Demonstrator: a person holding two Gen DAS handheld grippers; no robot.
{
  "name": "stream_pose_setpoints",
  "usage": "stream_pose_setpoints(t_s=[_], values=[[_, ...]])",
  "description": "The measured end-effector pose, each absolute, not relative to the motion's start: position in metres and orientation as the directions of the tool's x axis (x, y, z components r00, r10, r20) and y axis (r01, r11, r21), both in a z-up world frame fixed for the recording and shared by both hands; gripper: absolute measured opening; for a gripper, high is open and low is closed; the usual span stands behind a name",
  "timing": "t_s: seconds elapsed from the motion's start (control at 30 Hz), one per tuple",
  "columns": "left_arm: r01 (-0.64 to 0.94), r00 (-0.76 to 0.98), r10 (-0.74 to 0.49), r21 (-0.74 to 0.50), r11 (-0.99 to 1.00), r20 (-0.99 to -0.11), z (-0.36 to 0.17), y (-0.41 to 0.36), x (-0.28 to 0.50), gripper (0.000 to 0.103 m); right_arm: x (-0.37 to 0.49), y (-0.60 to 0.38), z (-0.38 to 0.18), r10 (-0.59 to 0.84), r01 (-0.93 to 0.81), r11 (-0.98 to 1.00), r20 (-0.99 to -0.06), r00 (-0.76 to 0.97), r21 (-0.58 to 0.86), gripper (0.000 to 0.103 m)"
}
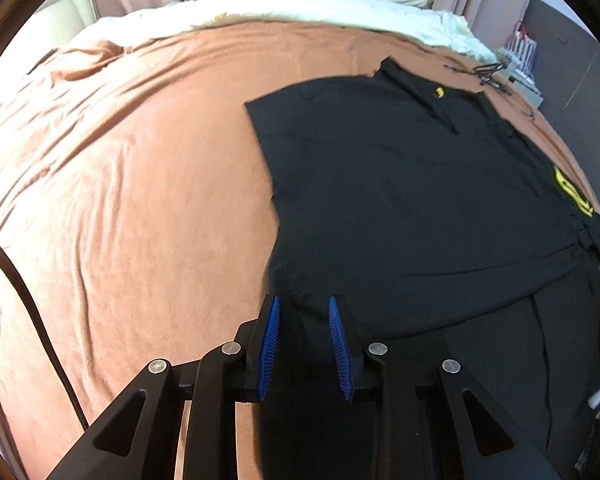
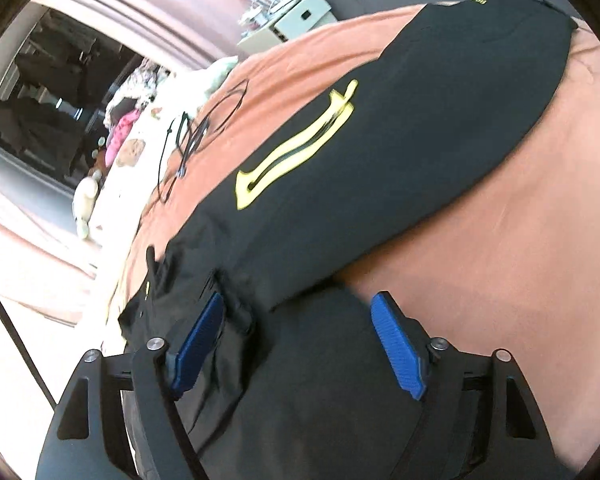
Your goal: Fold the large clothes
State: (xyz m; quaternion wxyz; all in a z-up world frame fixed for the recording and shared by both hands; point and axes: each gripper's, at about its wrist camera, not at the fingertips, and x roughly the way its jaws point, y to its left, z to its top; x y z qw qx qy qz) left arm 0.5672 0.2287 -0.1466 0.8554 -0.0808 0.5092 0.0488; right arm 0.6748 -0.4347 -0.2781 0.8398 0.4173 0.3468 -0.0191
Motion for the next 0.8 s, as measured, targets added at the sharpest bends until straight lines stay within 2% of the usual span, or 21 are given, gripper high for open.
stream_pose_setpoints(t_s=[0.07,0.4,0.53,0.7,0.8], values=[[-0.156,0.494,-0.009,-0.099,0.983,-0.870,-0.140,0.222,0.572,0.028,0.675,-0.452,-0.283,0.246,0.330,0.642,-0.594,0.766,0.692,0.068],[-0.096,0.509,-0.056,-0.122,0.988,-0.859,-0.143,0.182,0.607,0.028,0.666,-0.524,-0.319,0.208,0.412,0.521,-0.579,0.788,0.748,0.054],[-0.062,0.497,-0.067,-0.113,0.992,-0.865,-0.149,0.161,0.621,0.028,0.670,-0.535,-0.330,0.221,0.412,0.470,-0.556,0.802,0.781,0.042],[-0.019,0.496,-0.076,-0.098,0.995,-0.865,-0.148,0.143,0.632,0.028,0.671,-0.542,-0.332,0.203,0.389,0.480,-0.531,0.823,0.786,0.042],[0.005,0.498,-0.078,-0.088,0.996,-0.864,-0.147,0.136,0.633,0.028,0.676,-0.549,-0.337,0.173,0.390,0.483,-0.522,0.835,0.784,0.029]])
